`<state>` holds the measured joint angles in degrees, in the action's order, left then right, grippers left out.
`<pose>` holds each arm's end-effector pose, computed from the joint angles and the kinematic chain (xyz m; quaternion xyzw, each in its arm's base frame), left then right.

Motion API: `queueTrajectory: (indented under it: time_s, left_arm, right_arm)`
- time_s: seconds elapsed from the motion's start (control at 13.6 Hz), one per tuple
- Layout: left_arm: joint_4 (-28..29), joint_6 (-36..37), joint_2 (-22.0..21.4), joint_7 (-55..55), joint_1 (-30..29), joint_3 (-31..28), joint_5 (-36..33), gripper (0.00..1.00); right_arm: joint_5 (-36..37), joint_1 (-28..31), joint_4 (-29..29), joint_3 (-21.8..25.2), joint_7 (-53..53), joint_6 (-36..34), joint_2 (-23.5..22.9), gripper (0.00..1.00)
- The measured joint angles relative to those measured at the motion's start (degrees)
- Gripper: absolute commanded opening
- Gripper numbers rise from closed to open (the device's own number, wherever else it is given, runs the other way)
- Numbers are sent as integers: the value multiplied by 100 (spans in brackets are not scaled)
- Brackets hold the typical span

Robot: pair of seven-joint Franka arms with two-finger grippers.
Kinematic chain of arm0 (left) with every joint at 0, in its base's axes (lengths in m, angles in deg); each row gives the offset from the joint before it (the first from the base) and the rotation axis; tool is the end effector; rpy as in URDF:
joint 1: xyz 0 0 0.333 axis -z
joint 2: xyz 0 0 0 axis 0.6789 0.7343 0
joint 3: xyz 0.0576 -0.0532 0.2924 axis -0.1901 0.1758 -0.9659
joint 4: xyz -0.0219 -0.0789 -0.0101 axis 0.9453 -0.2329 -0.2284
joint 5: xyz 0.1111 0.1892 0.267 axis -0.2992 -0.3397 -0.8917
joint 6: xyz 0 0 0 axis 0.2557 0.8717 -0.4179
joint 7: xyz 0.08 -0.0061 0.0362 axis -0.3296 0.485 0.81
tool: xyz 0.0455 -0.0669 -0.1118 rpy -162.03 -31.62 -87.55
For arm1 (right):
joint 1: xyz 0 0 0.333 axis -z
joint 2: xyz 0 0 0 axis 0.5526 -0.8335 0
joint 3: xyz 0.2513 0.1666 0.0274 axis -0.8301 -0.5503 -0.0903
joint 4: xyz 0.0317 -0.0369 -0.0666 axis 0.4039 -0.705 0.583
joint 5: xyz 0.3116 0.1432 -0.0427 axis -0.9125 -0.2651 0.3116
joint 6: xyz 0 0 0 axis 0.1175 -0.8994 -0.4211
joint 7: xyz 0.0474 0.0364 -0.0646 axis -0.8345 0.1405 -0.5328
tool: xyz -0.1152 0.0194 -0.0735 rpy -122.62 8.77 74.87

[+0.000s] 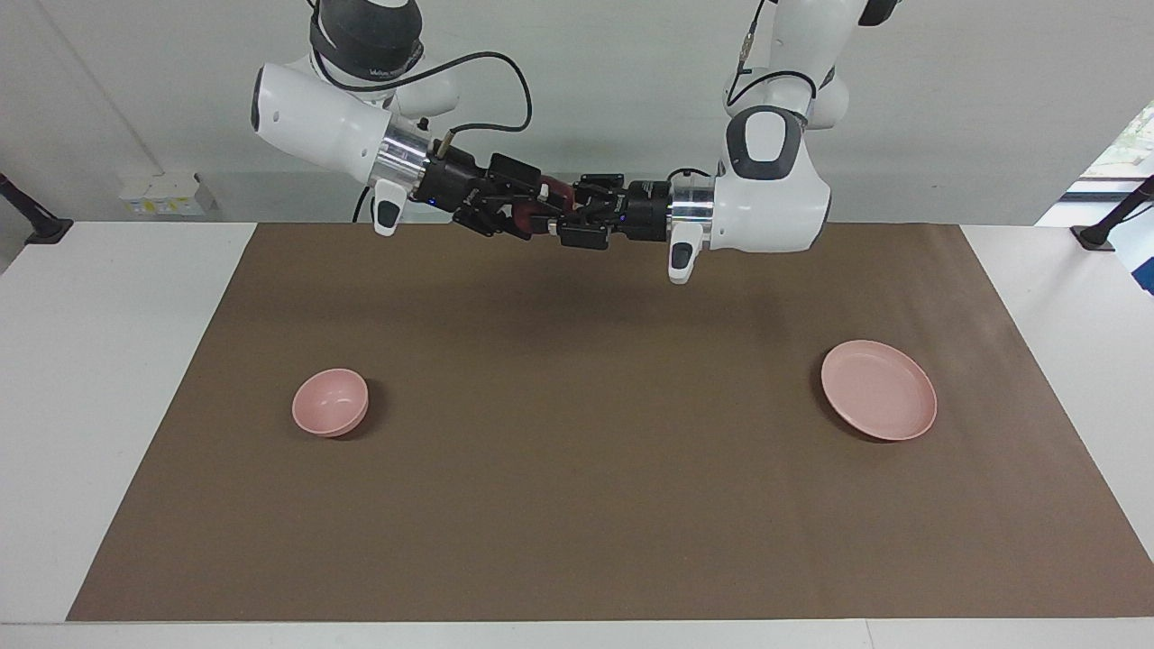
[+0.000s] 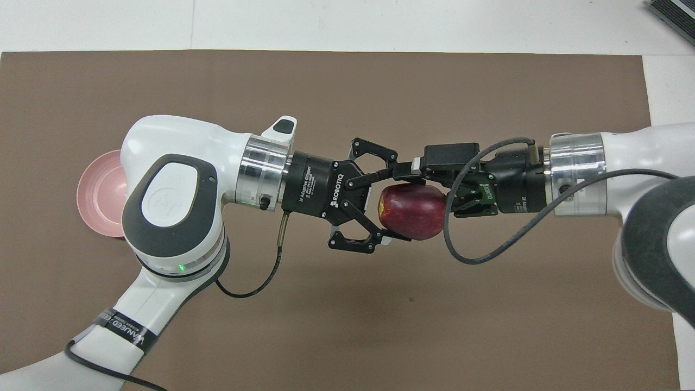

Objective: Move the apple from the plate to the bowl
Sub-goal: 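Bring the apple to the right gripper and close the right gripper on it, then open the left gripper and pull it back from the apple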

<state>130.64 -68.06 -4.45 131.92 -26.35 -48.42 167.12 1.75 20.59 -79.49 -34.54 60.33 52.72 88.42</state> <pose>0.4638 -0.3789 0.5318 0.6448 0.3895 -0.4842 0.4450 0.4911 0.1937 0.5558 -0.8559 0.1415 0.0668 0.4930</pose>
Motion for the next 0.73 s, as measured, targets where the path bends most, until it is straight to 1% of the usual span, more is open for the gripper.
queueTrajectory:
  time_s: [0.37,0.73]
  left_arm:
    - [26,-114,-4,0,2,-2,27,0]
    - [27,-144,-5,0,41,-3,67,0]
  right_arm:
    - [-2,66,-1,10,0,-526,34,100]
    - [-2,80,-3,23,0,-536,40,100]
